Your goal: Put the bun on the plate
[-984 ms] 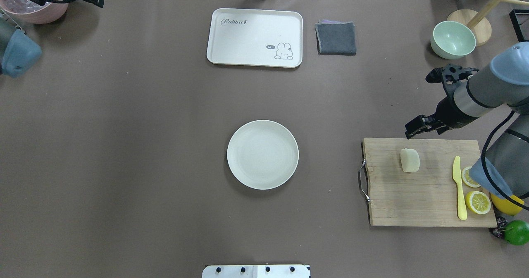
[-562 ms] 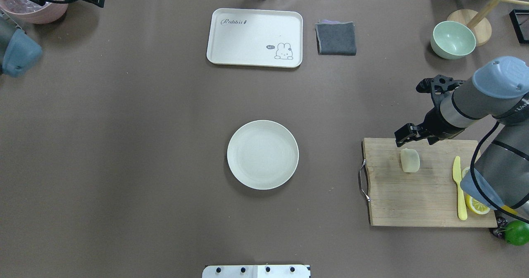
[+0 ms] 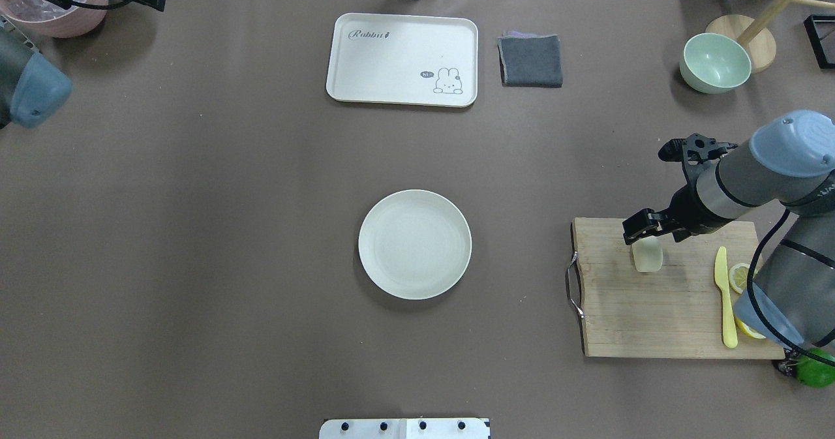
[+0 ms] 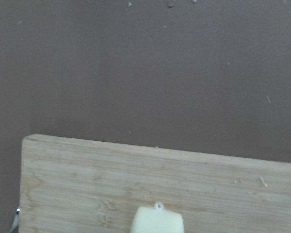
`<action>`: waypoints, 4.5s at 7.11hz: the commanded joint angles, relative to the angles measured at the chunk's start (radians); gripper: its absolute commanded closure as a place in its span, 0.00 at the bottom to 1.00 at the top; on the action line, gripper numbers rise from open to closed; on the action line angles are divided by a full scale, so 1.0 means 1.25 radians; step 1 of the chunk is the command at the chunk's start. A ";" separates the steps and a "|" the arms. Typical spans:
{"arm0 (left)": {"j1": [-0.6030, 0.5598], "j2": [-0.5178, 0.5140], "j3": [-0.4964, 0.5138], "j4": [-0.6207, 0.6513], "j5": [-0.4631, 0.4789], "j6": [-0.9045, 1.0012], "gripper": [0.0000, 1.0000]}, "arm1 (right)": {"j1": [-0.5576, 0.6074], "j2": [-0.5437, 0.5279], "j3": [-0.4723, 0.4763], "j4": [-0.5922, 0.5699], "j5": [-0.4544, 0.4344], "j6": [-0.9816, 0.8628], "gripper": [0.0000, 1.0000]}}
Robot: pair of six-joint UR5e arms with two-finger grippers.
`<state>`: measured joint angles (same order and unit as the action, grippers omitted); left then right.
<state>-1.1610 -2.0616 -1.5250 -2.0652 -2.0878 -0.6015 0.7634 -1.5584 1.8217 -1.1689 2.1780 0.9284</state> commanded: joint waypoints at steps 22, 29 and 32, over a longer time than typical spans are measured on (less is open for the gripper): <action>-0.059 0.045 -0.002 -0.006 -0.001 -0.010 0.02 | -0.244 0.509 -0.164 -0.012 -0.272 -0.004 0.01; -0.113 0.047 0.014 0.007 -0.001 -0.071 0.02 | -0.097 0.499 -0.150 -0.054 -0.186 -0.005 0.00; -0.240 0.033 0.093 0.055 -0.128 0.039 0.02 | 0.142 0.468 -0.158 -0.120 0.010 -0.193 0.00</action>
<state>-1.3937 -2.0211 -1.4270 -2.0439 -2.1829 -0.5844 0.8183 -0.9557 1.6265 -1.2574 2.1020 0.8015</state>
